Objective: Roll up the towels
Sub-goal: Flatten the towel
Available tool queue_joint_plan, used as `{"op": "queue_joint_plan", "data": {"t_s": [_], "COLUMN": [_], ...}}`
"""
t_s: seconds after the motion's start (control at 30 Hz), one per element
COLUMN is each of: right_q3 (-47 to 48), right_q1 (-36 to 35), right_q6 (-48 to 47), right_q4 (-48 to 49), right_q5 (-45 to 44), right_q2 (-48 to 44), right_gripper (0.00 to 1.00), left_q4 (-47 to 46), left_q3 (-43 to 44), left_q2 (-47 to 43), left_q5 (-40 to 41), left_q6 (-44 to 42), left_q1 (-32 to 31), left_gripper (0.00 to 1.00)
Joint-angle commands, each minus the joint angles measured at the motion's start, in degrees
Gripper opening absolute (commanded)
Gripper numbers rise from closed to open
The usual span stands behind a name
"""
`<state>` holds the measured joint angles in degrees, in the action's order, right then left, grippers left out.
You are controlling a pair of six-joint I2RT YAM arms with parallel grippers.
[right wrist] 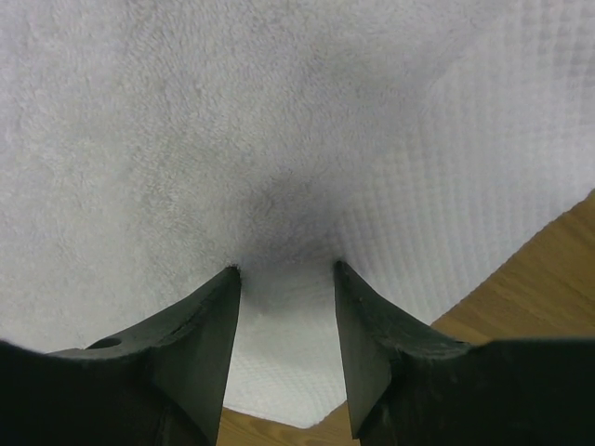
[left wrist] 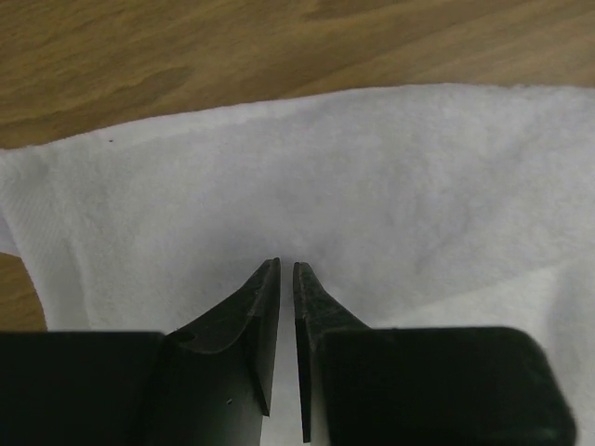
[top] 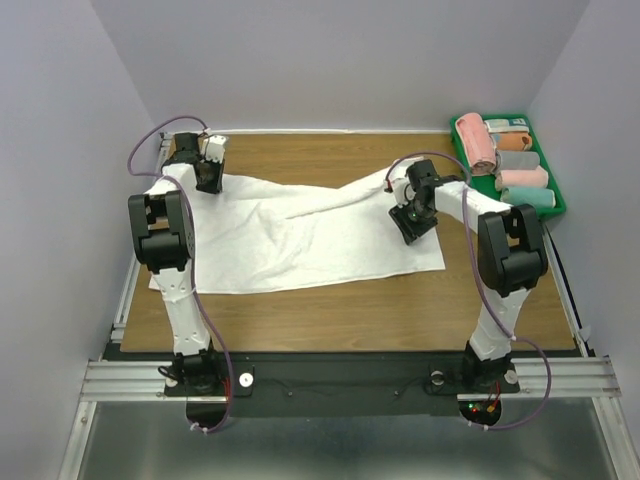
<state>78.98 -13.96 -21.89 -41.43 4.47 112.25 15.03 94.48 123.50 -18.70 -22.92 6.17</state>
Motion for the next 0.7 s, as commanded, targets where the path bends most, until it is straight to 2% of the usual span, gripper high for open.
{"op": "queue_joint_plan", "data": {"t_s": [0.0, 0.13, 0.33, 0.5, 0.67], "right_q3": [-10.0, -16.5, -21.9, -22.0, -20.1], "right_q1": [0.1, 0.5, 2.6, 2.6, 2.5], "right_q6": [-2.3, -4.6, -7.4, -9.0, -9.4], "right_q4": [-4.7, -4.5, -4.7, -9.7, -11.9], "right_q5": [-3.4, -7.2, -9.5, -4.7, 0.7], "right_q2": [1.5, -1.6, -4.5, -6.8, -11.8], "right_gripper": [0.50, 0.50, 0.50, 0.51, 0.61], "left_q4": [-3.2, 0.4, 2.5, 4.9, 8.3], "left_q3": [6.7, 14.1, 19.5, 24.6, 30.8], "left_q2": [3.8, 9.8, 12.3, 14.6, 15.9], "left_q5": [4.6, 4.8, 7.9, 4.7, 0.4], "left_q6": [2.9, 5.2, 3.7, 2.4, 2.4], "left_q1": [2.7, 5.2, 6.0, 6.0, 5.7], "left_gripper": [0.22, 0.21, 0.22, 0.26, 0.38]}}
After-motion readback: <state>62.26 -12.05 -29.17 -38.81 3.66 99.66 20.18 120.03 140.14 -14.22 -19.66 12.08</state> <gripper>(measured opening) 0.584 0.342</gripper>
